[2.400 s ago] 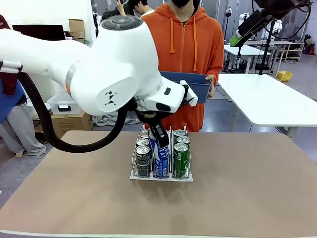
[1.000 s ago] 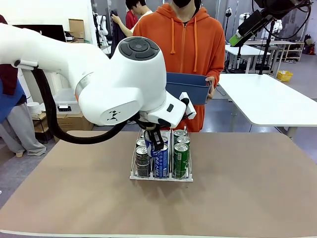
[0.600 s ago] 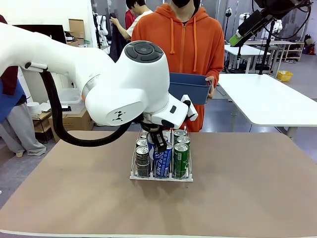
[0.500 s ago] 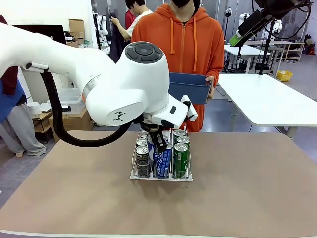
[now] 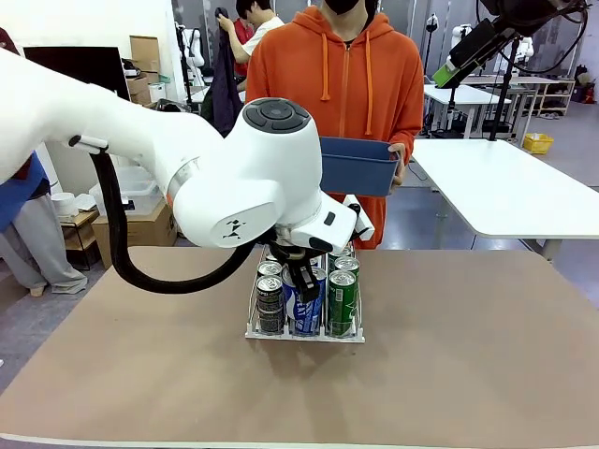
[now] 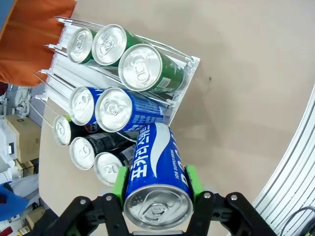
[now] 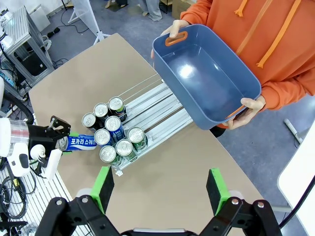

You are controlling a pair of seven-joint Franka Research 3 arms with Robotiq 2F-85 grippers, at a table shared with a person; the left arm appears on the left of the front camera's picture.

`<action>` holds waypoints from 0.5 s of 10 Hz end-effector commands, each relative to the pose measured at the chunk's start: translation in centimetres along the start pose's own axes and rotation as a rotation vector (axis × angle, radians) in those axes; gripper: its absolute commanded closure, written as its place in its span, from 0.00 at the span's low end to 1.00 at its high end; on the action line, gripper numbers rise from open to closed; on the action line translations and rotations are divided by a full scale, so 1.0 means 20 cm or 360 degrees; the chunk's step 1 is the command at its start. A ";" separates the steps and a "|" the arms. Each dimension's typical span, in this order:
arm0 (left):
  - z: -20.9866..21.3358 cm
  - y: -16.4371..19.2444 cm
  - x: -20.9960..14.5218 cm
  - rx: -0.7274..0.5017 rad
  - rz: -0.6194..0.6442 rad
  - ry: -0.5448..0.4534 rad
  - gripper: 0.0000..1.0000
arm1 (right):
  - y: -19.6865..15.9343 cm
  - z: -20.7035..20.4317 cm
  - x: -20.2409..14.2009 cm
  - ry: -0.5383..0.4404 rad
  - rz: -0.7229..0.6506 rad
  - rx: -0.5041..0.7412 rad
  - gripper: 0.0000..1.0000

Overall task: Fill the beverage cans into the dispenser.
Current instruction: Place the picked Ionic drink in the line of the Automatic Can Dispenser with the same cans.

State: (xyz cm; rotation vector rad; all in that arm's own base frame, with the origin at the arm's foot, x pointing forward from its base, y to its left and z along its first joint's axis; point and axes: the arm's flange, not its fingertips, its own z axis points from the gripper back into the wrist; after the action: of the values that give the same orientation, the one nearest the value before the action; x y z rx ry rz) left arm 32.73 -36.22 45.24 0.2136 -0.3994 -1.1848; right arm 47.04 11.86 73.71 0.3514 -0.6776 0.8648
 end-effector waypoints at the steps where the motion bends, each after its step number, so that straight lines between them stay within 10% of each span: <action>1: -0.01 0.02 -0.01 -0.0041 -0.0002 -0.0058 0.43 | 0.00 0.00 0.00 0.0004 0.0004 0.0001 0.00; 5: -0.11 0.04 -0.01 -0.0034 0.0016 -0.0053 0.43 | 0.00 0.00 0.00 0.0004 0.0004 0.0001 0.00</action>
State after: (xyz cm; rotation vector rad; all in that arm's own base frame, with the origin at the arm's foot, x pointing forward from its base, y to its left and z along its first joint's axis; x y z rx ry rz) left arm 33.46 -36.12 43.84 0.1907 -0.3739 -1.1734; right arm 47.04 11.86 73.71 0.3514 -0.6776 0.8648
